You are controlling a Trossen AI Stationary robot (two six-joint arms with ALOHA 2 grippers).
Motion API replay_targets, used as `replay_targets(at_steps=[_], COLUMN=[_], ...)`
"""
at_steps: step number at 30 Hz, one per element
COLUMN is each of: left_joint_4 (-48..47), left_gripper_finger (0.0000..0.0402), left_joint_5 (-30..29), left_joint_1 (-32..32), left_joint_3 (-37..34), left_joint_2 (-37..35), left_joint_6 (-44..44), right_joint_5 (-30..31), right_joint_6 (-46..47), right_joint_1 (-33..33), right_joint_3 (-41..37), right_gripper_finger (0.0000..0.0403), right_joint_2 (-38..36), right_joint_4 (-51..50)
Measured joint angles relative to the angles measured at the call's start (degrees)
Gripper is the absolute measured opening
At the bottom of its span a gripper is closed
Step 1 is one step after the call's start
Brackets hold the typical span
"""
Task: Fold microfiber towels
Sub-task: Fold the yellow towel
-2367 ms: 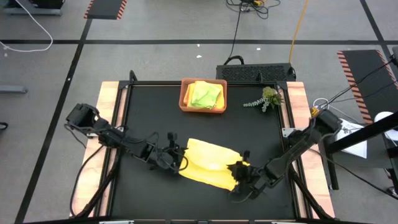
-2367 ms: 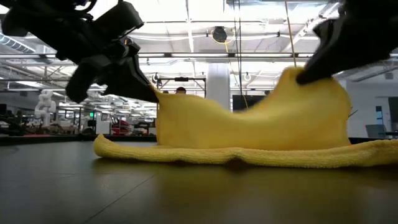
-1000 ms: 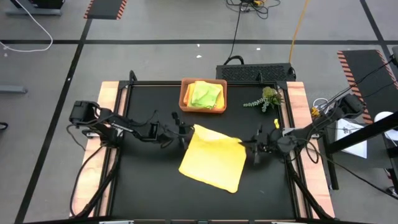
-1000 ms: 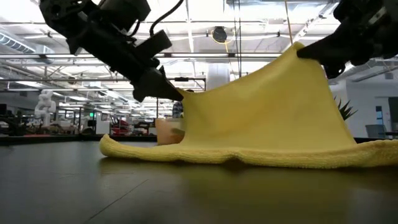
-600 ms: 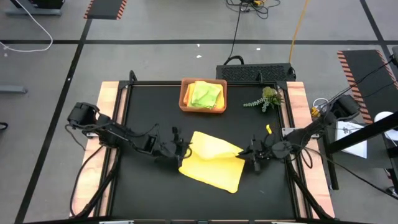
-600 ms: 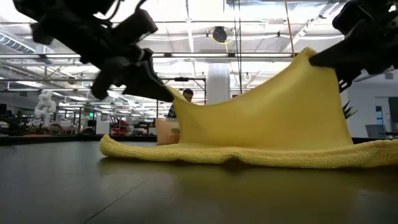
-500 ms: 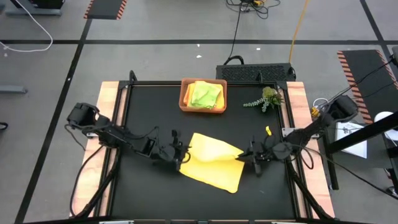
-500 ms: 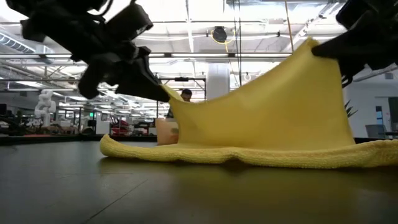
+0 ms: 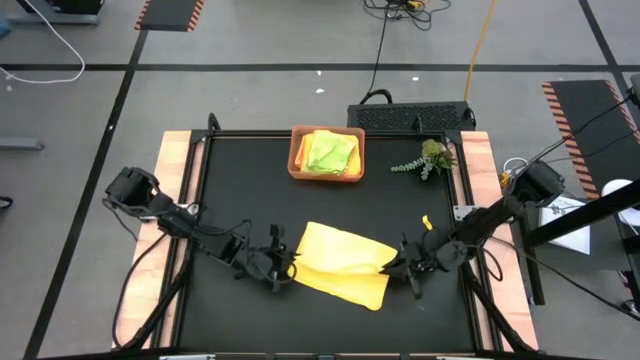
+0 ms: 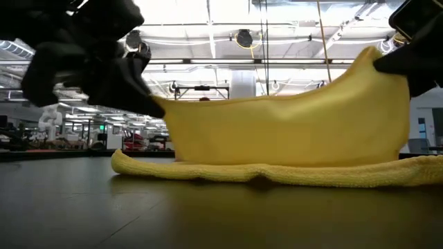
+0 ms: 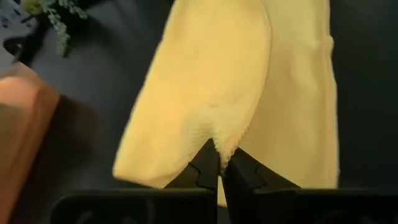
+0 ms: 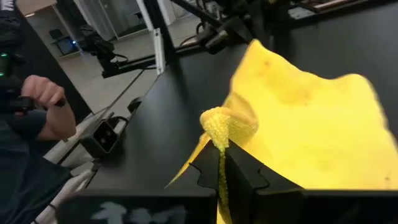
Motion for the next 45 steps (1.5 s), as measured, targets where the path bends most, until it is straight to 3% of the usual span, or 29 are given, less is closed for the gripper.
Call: replay_targets(at_steps=[6, 10, 14, 21, 28, 36, 41, 45], left_joint_4=[0.06, 1.82, 4.07, 4.76, 5.91, 8.92, 9.61, 10.77], left_gripper_finger=[0.0004, 0.0018, 0.0027, 0.0033, 0.0076, 0.0107, 0.0108, 0.0108], left_joint_5=[0.43, 5.74, 10.61, 13.57, 13.52, 12.34, 11.67, 11.65], left_joint_1=[-1.27, -1.43, -1.86, -2.38, -2.36, -2.34, -2.34, -2.32], left_joint_3=[-3.51, -5.20, -5.43, -5.40, -5.42, -1.96, -1.23, -1.21], left_joint_2=[0.02, 0.02, 0.26, 0.31, 0.31, -1.07, -1.07, -1.07], left_joint_6=[-5.07, -6.57, -6.22, -5.59, -4.47, 2.71, 3.77, 1.42], right_joint_5=[-0.32, -1.92, -2.56, -4.93, -12.31, -15.62, -20.90, -17.98], right_joint_6=[-0.19, 0.18, 1.56, 5.30, 5.01, 1.34, -5.74, -9.86], right_joint_1=[1.40, 2.31, 2.93, 2.88, 2.91, 2.91, 2.91, 2.91], right_joint_3=[4.53, 6.53, 7.08, 7.08, 7.08, 7.08, 7.08, 7.08], right_gripper_finger=[0.0004, 0.0004, 0.0004, 0.0010, 0.0081, 0.0177, 0.0198, 0.0195], right_joint_2=[6.40, 9.96, 11.46, 11.60, 11.62, 11.60, 11.60, 11.60], right_joint_4=[-0.26, -0.48, -0.45, -0.42, 1.72, 8.23, 12.78, 13.00])
